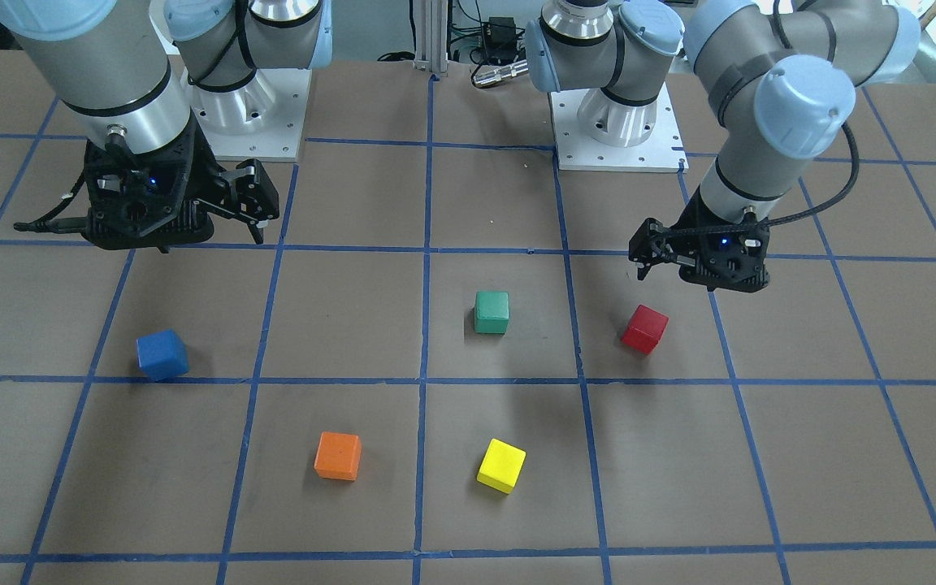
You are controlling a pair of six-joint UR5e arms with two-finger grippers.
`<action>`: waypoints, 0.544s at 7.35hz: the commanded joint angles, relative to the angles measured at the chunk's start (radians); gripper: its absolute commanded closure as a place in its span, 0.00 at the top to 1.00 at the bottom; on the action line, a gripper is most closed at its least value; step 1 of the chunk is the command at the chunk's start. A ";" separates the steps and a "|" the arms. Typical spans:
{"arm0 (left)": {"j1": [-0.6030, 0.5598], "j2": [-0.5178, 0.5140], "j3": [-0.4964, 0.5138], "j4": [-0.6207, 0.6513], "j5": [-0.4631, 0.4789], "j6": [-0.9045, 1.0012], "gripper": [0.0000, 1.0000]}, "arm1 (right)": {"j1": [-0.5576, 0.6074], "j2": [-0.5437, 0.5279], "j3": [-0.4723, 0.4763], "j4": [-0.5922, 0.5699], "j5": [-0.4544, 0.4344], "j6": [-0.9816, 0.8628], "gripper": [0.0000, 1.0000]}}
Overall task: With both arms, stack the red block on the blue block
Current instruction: 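Lower the left gripper over the red cube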
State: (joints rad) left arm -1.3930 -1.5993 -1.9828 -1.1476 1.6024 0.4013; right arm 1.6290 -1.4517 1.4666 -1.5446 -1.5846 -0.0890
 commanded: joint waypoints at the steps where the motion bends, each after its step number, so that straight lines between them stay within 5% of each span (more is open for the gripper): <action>1: 0.005 -0.065 -0.095 0.129 0.019 0.158 1.00 | 0.000 0.001 -0.002 -0.002 0.000 0.000 1.00; 4: 0.005 -0.174 -0.099 0.223 0.025 0.163 1.00 | 0.000 0.001 0.001 0.000 -0.002 0.000 1.00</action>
State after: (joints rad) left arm -1.3884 -1.7239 -2.0786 -0.9789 1.6239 0.5594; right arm 1.6291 -1.4512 1.4672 -1.5453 -1.5849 -0.0889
